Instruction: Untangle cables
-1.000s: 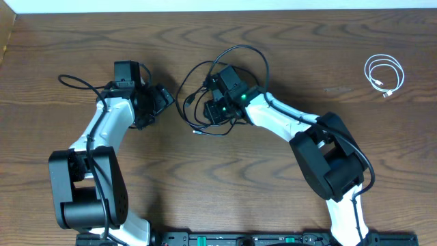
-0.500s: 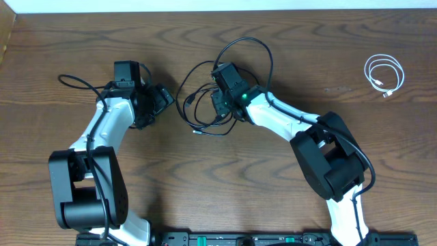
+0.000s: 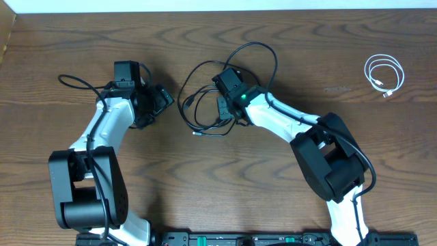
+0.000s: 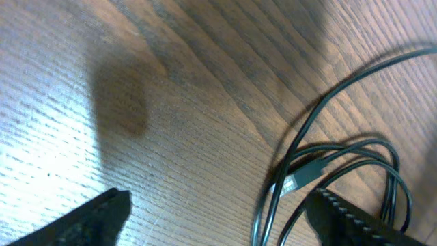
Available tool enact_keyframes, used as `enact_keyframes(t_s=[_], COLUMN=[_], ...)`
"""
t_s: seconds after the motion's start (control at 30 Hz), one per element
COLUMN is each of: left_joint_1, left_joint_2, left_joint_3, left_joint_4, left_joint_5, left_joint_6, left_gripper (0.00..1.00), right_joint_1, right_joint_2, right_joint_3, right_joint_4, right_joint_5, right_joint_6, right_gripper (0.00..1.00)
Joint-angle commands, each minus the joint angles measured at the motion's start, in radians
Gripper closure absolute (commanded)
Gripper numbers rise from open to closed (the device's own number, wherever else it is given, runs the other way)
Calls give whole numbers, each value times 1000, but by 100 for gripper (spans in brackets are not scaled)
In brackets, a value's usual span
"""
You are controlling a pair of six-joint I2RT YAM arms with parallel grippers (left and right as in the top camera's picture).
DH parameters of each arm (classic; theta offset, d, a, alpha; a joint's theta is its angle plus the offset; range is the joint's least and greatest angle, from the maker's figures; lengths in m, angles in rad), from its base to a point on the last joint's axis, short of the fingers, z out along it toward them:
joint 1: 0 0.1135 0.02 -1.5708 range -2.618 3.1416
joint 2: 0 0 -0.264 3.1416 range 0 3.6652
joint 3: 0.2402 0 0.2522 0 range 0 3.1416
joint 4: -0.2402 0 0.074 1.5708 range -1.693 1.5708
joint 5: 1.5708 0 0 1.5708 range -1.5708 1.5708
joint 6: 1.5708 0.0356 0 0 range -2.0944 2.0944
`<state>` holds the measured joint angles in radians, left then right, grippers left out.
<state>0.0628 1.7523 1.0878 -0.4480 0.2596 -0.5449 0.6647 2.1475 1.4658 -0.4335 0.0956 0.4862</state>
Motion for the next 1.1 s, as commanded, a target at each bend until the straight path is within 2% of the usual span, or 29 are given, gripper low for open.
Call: enact_keyframes(t_s=[0.0, 0.1, 0.27, 0.5, 0.6, 0.93, 1.07], left_joint_1=[2, 2, 2, 2, 2, 2, 2], left_joint_2=[-8, -8, -8, -8, -8, -8, -8], left_joint_3=[-4, -4, -4, -4, -4, -4, -4], left_joint_4=[-5, -8, -9, -8, -8, -8, -8], left_joint_5=[-10, -9, -10, -10, -10, -10, -10], left_joint_6=[8, 8, 8, 8, 8, 32, 54], left_gripper=[22, 32, 37, 36, 36, 36, 36], right_joint_1=[24, 30, 31, 31, 31, 45, 51], right_joint_2=[-25, -25, -56, -104, -103, -100, -100], right_joint_3=[6, 6, 7, 7, 7, 6, 6], right_joint_4=[8, 13, 33, 112, 145, 138, 139], right_joint_5=[-35, -44, -97, -240, -306, -309, -313], right_joint_6=[31, 30, 29, 27, -19, -32, -98], right_gripper=[99, 99, 99, 99, 99, 99, 99])
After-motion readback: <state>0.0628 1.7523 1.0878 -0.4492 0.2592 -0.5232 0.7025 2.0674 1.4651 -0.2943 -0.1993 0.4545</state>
